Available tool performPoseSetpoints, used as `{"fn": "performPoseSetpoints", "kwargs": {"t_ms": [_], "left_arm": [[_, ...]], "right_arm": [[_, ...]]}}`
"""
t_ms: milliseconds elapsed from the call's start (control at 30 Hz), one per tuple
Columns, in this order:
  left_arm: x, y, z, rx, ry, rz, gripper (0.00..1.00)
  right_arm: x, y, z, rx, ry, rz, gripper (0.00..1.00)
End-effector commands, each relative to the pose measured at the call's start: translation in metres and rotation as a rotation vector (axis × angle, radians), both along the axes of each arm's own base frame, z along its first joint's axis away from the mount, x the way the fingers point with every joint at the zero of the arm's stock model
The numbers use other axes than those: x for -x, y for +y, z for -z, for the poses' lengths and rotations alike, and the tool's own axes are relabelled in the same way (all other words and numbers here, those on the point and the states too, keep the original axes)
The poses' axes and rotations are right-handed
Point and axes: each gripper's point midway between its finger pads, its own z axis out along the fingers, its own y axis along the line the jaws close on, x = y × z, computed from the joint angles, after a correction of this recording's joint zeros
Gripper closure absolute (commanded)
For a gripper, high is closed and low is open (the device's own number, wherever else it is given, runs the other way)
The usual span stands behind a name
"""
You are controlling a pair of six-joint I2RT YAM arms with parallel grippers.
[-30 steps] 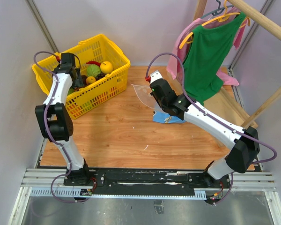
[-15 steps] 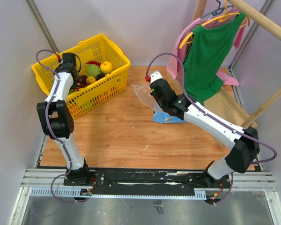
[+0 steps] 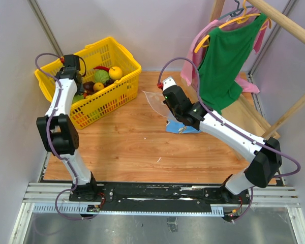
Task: Place the food in the zip-top bag and seal the zipper
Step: Pick up the fake vegetable from the bin.
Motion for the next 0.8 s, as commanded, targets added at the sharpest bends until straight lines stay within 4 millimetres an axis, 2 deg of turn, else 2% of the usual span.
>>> {"fn": "performPoseSetpoints", "kwargs": {"t_ms": [0,100,333,533,767], "left_arm": [[-0.003,-0.022,-0.060,0.070,-0.170,0.058,1.00],[-0.002,-0.032,-0.080,0.106,-0.233,0.087,1.00],[0.004,-0.053,-0.138,0.172,-0.414,0.161,1.00],[0.006,-0.072,-0.172,0.245,-0.530,0.223,0.99],[0.008,-0.117,-0.195,0.431,-0.629,0.391,1.00]], "right_arm": [[-0.006,-0.005,-0.007,0.004,-0.024,0.029,0.99],[-0.006,-0.005,-0.007,0.003,-0.026,0.029,1.00],[-0.006,-0.004,-0.008,-0.002,-0.025,0.028,0.99],[-0.005,-0.003,-0.008,-0.008,-0.022,0.024,0.99],[-0.004,0.000,-0.010,-0.021,-0.019,0.011,0.99]]}}
